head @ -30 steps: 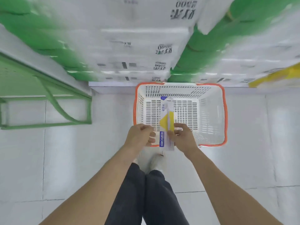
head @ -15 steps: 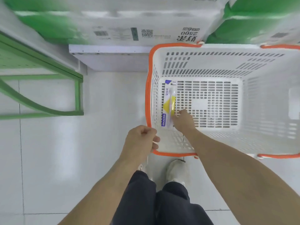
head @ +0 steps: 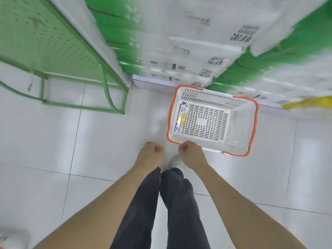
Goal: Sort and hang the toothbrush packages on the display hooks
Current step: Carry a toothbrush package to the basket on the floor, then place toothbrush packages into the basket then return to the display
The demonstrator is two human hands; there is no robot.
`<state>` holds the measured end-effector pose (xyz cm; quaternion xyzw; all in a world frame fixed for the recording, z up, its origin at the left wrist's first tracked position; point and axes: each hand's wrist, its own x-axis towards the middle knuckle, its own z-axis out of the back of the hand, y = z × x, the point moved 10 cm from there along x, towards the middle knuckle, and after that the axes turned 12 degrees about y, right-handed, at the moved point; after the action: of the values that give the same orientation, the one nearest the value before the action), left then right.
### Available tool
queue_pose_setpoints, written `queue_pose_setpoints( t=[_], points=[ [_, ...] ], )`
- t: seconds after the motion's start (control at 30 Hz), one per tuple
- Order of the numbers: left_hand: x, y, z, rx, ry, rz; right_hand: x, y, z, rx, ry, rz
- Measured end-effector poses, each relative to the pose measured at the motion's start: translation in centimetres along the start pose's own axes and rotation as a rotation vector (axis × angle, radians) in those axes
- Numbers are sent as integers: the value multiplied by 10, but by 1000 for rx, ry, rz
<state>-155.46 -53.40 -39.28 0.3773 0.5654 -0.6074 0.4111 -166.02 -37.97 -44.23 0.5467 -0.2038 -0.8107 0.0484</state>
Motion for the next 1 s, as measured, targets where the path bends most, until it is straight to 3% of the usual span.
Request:
queue_pose_setpoints(
  t=[0.17, 0.4, 0.57, 0.73, 0.87, 1.0],
  points=[
    [-113, 7, 29, -158, -93, -30, -115, 60, -36, -133, 56, 42],
    [-233, 81, 77, -240, -73, -93, -243, 145, -109, -439, 119, 159],
    [-295, 161, 164, -228, -109, -156, -285, 211, -163, -352, 156, 237],
    [-362, 213, 269, -352, -212, -260, -306, 298, -214, -186, 93, 342],
    [-402, 203, 341, -494, -266, -375, -322, 373, -234, -61, 102, 414],
    [-425, 166, 403, -519, -327, -475, -327, 455, -217, -42, -1, 533]
  ],
)
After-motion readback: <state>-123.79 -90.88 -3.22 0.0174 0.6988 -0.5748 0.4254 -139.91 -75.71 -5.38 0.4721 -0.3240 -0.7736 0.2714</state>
